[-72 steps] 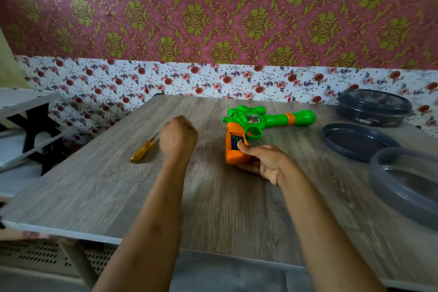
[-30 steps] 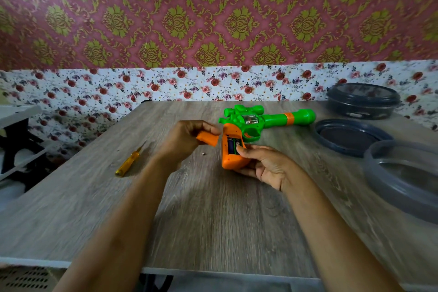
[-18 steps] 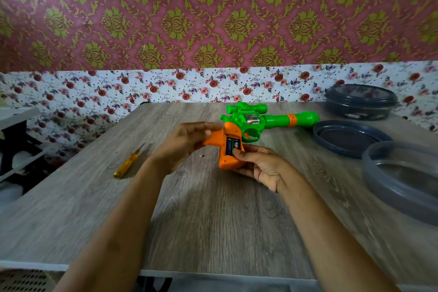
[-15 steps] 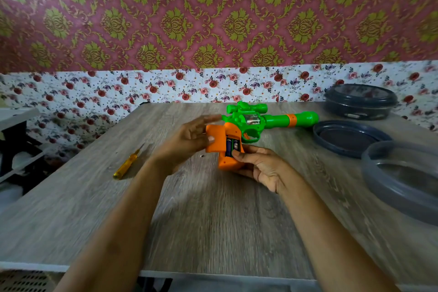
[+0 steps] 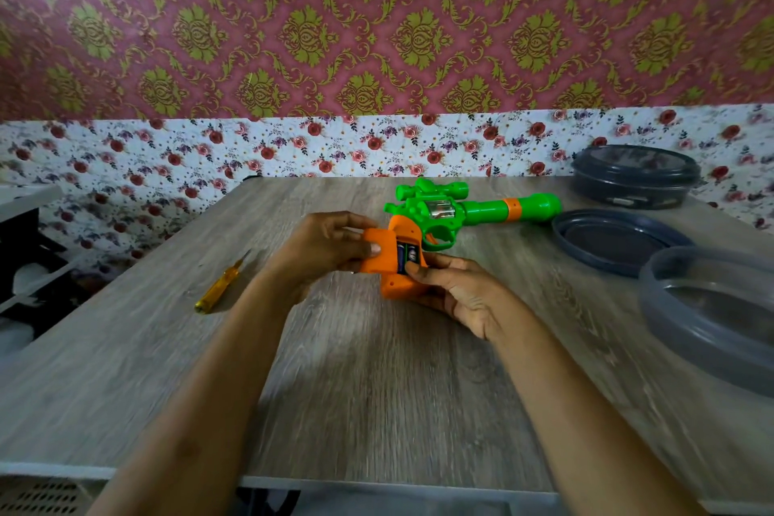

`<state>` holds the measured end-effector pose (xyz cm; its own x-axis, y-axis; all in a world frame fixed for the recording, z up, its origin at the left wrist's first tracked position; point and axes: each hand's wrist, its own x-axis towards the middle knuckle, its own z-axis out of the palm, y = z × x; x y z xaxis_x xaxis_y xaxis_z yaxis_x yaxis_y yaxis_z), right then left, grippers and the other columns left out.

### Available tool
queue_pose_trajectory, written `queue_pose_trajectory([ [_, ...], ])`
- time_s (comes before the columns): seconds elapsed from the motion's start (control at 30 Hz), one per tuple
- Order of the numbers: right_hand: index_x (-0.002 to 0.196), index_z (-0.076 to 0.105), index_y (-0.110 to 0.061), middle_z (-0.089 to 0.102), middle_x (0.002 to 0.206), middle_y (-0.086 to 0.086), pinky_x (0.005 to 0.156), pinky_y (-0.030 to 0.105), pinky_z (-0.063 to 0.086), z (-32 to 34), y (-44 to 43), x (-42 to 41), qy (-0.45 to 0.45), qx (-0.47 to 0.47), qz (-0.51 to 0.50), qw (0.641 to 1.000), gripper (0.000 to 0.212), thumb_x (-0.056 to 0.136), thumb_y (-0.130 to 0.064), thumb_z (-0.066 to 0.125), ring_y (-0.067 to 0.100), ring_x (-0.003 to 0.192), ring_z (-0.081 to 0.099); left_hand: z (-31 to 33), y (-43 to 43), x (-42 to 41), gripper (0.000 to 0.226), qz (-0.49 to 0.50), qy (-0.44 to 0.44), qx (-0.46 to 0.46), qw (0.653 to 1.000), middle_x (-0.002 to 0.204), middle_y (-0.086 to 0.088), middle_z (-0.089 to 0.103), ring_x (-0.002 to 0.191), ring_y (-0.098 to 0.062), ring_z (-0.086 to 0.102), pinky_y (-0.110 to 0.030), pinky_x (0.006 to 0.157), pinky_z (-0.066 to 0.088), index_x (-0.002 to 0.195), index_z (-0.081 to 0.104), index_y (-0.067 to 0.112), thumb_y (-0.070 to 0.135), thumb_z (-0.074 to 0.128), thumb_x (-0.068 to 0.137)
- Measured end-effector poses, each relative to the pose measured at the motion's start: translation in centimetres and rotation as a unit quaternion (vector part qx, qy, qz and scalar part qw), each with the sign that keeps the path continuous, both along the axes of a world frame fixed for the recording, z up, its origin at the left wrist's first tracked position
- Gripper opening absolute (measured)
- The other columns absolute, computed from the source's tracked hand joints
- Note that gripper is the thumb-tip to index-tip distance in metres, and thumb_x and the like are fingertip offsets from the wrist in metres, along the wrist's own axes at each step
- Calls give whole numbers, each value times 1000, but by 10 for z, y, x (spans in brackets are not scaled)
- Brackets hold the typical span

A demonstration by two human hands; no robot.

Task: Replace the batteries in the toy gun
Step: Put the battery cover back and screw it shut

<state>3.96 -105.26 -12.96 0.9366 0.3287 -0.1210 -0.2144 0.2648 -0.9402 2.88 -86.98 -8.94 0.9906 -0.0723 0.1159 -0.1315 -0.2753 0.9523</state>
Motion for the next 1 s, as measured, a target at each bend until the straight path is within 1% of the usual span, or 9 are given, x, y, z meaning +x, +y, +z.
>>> queue_pose_trajectory([
  [0.17, 118, 59, 0, 71, 75, 0, 63, 25, 57, 1, -1, -1, 6, 7, 11, 1000, 36, 82, 1, 60, 12, 74, 65, -2, -5, 0, 39, -9, 2, -4, 1000, 96, -3, 61, 83, -12, 63, -17, 62, 57, 120, 59, 5, 2, 67, 82],
  [0.27, 120, 58, 0, 71, 76, 1, 62, 23, 58, 1, -3, -2, 5, 6, 22, 1000, 37, 83, 3, 58, 11, 72, 66, -3, -7, 0, 37, -1, -4, -4, 1000, 91, -4, 59, 79, -12, 61, -14, 58, 55, 117, 58, 5, 1, 67, 82],
  [0.43, 118, 57, 2, 73, 69, -3, 57, 20, 56, 3, -4, -5, -5, 7, 52, 999, 34, 84, 6, 55, 6, 63, 69, -9, -13, 3, 36, 18, -2, -13, 1000, 83, -10, 60, 73, -17, 63, -18, 57, 57, 111, 57, 1, 1, 71, 78],
  [0.53, 118, 55, 4, 73, 67, -3, 57, 18, 56, 3, -4, -5, -6, 8, 59, 998, 34, 85, 7, 53, 6, 61, 69, -13, -17, 5, 32, 28, 0, -13, 1000, 87, -12, 60, 74, -17, 63, -21, 60, 57, 106, 60, 1, 2, 74, 76],
  [0.63, 121, 54, 3, 73, 70, -3, 60, 19, 57, 3, -4, -5, -7, 7, 64, 998, 36, 85, 6, 53, 6, 63, 69, -15, -19, 5, 28, 23, 22, -25, 999, 87, -7, 59, 75, -15, 61, -22, 62, 56, 101, 59, 9, 6, 74, 77],
  [0.73, 123, 54, 2, 73, 75, -1, 65, 20, 58, 3, -6, -7, -7, 10, 71, 997, 38, 85, 8, 52, 8, 67, 69, -17, -21, 3, 32, 3, 81, -88, 993, 97, -7, 66, 80, -17, 65, -23, 64, 58, 108, 58, 11, 9, 72, 80],
  [0.8, 124, 53, 1, 73, 76, -1, 66, 19, 57, 4, -6, -8, -6, 16, 70, 997, 38, 86, 7, 51, 8, 68, 69, -17, -23, 2, 25, -13, 114, -100, 988, 96, -5, 68, 78, -13, 66, -20, 62, 57, 107, 61, 12, 13, 68, 83],
  [0.9, 124, 53, -2, 71, 84, -1, 68, 20, 57, 5, -6, -9, -3, 18, 59, 998, 35, 89, -1, 51, 8, 77, 68, -16, -25, 0, 14, -33, 150, -111, 982, 91, -4, 69, 72, -10, 68, -19, 61, 57, 99, 65, 12, 18, 65, 86],
  [1.0, 124, 54, -4, 67, 91, 0, 67, 22, 56, 6, -6, -9, -4, 14, 45, 999, 32, 92, -8, 48, 11, 86, 62, -17, -25, 1, 17, -46, 157, -114, 980, 95, -4, 68, 83, -14, 65, -23, 70, 57, 100, 63, 12, 20, 64, 86],
])
